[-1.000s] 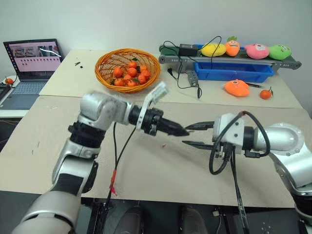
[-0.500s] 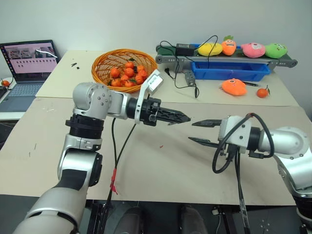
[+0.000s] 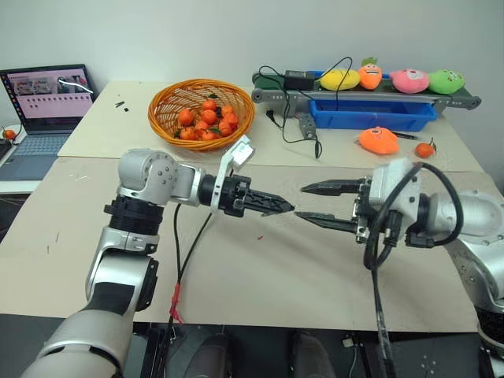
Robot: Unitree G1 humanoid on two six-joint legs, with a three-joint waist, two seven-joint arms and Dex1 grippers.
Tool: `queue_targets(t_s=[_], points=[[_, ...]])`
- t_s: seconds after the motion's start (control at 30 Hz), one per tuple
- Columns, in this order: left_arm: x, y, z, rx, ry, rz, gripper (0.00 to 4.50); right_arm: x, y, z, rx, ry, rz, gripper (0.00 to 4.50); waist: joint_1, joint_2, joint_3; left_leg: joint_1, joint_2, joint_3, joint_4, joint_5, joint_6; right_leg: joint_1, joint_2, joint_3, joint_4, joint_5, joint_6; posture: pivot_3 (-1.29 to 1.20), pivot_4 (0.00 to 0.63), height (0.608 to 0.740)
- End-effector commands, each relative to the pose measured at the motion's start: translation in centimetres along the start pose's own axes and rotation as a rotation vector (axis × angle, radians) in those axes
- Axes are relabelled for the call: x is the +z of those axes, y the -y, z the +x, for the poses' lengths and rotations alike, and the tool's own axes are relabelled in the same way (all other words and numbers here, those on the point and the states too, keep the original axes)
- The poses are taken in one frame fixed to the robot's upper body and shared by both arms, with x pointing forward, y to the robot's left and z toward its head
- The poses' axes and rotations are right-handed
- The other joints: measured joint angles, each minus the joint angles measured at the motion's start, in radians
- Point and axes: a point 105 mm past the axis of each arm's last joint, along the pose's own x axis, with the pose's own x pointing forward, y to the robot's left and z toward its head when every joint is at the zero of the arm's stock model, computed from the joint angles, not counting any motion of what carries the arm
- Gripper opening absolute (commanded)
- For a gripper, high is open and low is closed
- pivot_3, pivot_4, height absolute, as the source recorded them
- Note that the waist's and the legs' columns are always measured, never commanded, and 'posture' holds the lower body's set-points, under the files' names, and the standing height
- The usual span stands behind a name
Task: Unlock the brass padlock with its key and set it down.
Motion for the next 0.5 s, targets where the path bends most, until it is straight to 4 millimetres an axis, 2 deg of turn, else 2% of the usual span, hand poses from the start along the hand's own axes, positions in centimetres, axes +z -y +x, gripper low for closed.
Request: queue_targets(t_s=[0.03,0.5], points=[[0.5,1.6,0.4,-0.063,-0.009,0.059,0.84,1.0,-0.2,0.0,0.001,0.021,-0.016,2.22,0.002,0.0,0.0,0.0,0.0,0.0,0.0,0.0,0.0,0.0,0.0,0.0,0.0,0.0,0.0,0.0,0.15,0.74],[1.1,2.7,0.2,-0.07,-0.026,0.088,0.84,-0.1,-0.4,0.2,0.009,-0.004,-0.008,2.22,0.002,0.0,0.0,0.0,0.0,0.0,0.0,0.0,0.0,0.0,0.0,0.001,0.0,0.0,0.0,0.0,0.15,0.74]])
